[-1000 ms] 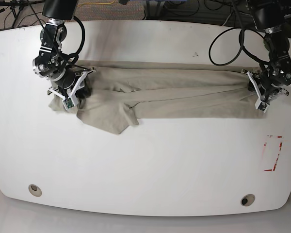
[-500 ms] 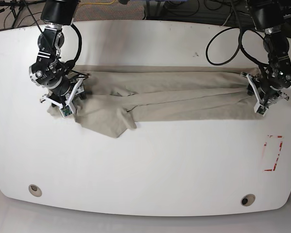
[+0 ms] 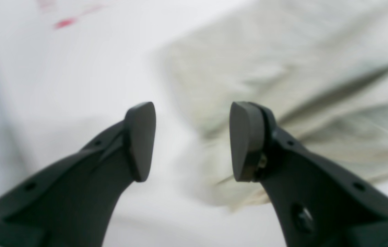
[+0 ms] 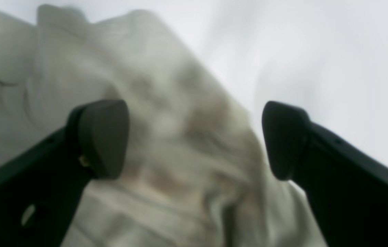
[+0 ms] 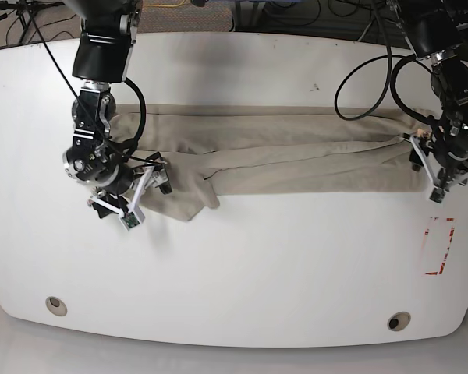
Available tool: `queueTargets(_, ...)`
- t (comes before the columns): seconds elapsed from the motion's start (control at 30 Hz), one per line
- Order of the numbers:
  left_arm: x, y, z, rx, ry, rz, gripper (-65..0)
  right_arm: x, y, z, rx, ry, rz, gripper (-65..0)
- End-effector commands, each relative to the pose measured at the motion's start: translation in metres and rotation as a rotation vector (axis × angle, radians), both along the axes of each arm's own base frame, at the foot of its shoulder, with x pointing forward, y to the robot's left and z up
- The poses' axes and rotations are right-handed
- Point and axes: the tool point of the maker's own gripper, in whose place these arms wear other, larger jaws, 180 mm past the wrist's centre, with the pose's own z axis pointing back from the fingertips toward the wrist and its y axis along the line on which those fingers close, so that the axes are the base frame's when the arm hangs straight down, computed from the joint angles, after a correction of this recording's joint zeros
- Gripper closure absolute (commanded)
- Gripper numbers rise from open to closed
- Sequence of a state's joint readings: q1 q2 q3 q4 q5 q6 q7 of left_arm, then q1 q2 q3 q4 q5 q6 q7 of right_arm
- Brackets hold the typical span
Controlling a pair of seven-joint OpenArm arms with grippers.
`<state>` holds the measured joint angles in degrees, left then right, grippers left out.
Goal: Fold the T-shirt properly
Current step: 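Move the right gripper along the strip and regrasp the folded fabric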
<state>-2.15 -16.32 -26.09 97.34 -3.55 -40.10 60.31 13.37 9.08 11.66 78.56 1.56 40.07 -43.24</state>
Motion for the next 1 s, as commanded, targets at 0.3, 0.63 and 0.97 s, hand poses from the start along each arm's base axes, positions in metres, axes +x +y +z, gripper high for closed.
queueTargets(0.3,0.017,0.004,0.041,0.052,-0.111,-0.014,-32.6,0.042,0.025,-0.008,0.118,-0.014,0.035,-52.5)
queueTargets(0.63,0.006,0.019,0.040,0.053,-0.111,0.037,-32.6,0.048,0.030,-0.021,0.192,-0.011,0.013,-51.7)
queueTargets(0.97,0.005,0.020,0.038,0.051,-0.105,0.038,-32.6,0.048,0.031,-0.020,0.203,-0.019,0.011,-1.6)
